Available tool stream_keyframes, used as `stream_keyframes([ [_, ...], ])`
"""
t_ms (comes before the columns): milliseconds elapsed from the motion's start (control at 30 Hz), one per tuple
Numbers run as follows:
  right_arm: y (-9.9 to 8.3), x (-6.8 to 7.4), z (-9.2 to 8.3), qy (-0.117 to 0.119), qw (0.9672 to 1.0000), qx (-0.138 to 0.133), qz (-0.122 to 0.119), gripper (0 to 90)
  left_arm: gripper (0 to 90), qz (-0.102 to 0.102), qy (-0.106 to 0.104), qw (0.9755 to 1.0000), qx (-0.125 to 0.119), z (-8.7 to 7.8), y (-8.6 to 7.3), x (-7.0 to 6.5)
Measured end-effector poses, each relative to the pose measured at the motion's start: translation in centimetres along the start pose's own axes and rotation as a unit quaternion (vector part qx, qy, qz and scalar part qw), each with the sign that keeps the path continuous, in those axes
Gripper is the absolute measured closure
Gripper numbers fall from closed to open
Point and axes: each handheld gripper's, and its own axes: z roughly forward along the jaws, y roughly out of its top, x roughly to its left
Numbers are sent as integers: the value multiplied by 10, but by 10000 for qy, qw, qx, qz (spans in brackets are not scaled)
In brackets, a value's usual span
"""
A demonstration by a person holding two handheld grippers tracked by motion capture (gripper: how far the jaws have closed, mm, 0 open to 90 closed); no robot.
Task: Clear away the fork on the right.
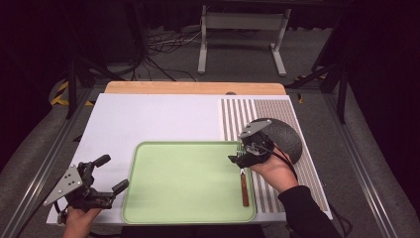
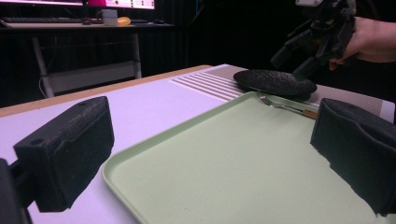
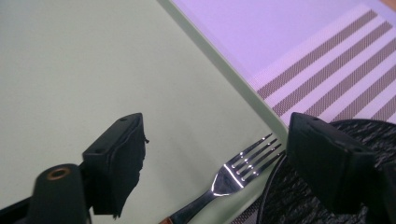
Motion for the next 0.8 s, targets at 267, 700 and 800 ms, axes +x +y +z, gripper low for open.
stream_keyframes([
  [267,-12,3,-21,-65,9975,-708,-25,65,1,25,9,10000,18,0,0,-1],
  [700,-73,2,-58,-376,9746,-2209,20,22,1,-2,51,10000,6,0,0,-1],
  [800,-108,-3,-63,-543,9622,-2659,236,14,1,17,76,10000,10,0,-1,0],
])
